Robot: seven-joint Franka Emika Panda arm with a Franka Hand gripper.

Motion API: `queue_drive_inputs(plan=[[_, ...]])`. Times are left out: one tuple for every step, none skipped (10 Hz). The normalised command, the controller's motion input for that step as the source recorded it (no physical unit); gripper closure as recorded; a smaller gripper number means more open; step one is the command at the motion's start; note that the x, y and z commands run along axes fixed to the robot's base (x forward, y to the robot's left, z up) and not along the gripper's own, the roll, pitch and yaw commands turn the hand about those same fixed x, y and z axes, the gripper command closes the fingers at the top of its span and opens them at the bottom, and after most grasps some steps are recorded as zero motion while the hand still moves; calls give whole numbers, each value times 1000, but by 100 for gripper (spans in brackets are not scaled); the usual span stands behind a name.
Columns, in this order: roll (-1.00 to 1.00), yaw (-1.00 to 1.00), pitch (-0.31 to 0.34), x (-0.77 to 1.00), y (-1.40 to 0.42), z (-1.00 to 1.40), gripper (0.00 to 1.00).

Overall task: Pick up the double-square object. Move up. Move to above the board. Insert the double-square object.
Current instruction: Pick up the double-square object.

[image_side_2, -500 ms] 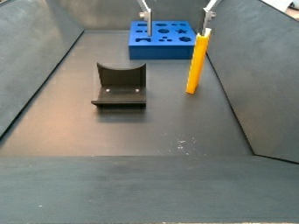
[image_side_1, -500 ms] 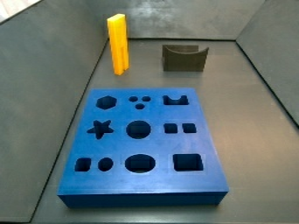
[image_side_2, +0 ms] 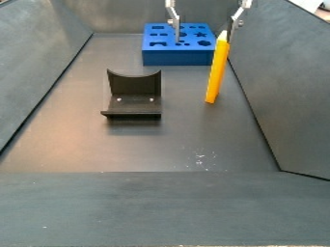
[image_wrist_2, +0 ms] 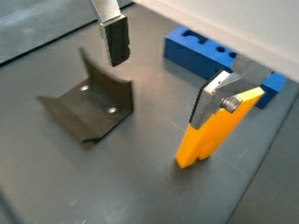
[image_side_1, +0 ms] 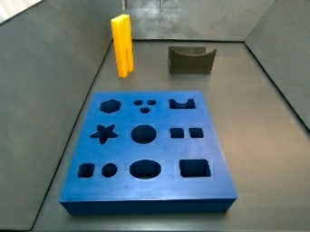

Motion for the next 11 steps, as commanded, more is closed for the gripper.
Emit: queue_drive_inputs(plan=[[149, -500, -84, -157, -394, -217, 0], [144, -509, -79, -166, -380, -223, 0], [146, -503, -70, -189, -369, -214, 0], [156, -474, -53, -269, -340, -211, 0], [110, -297, -3, -460, -237, -129, 0], [116, -140, 0, -340, -151, -94, 0], [209, -43, -4, -314, -174, -237, 0], [183, -43, -30, -223, -126, -317, 0], [0, 0, -56, -60, 0, 0, 0], [0, 0, 16, 0, 0, 0, 0], [0, 0, 0, 0, 0, 0, 100]])
